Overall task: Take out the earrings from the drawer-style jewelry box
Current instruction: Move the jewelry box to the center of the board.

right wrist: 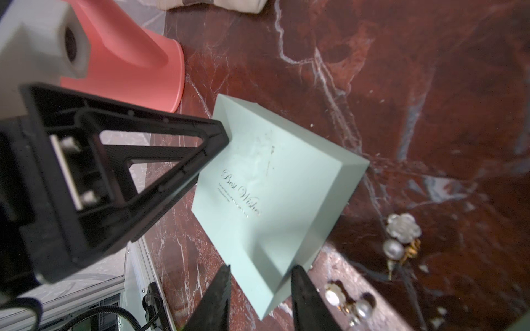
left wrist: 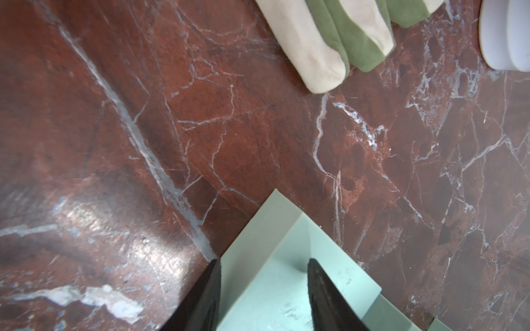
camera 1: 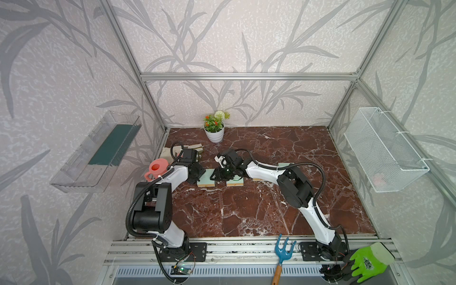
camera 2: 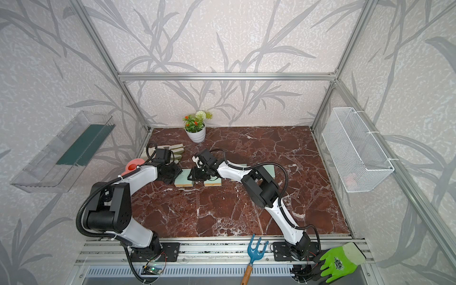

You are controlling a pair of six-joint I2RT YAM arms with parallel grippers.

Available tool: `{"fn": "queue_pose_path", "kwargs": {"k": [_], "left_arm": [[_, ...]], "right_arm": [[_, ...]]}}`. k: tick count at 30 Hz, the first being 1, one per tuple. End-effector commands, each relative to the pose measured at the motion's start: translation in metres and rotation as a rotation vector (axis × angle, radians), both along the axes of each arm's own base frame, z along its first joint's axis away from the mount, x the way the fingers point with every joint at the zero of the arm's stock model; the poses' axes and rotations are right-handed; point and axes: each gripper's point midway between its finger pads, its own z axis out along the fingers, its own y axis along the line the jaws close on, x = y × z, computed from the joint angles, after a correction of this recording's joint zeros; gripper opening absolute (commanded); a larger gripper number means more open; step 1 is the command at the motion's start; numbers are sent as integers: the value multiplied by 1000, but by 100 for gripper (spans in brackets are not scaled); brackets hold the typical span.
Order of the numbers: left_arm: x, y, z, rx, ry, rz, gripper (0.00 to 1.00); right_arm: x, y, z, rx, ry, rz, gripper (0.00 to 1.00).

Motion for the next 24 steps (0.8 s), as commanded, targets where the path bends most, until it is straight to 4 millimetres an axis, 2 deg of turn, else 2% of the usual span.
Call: {"fn": "queue_pose_path", "kwargs": {"k": [1, 8, 14, 18, 21, 24], "left_arm": [[1, 1, 15, 20, -17, 7, 49], [4, 6, 35, 58, -49, -12, 49], [2, 17, 64, 95, -104, 3, 49], [3, 10, 96, 82, -169, -47, 50], [6, -1, 128, 49, -260, -112, 50], [2, -13, 159, 22, -354, -179, 50]], "right_arm": [[-3, 5, 10, 14, -32, 22, 37], [0, 0, 20, -4, -64, 20, 47], [1, 0, 40, 20, -88, 26, 47], [0, -3, 69, 35, -153, 49, 48], [-6, -8, 100, 64, -203, 72, 53], [-11, -23, 137, 78, -282, 67, 58]]}}
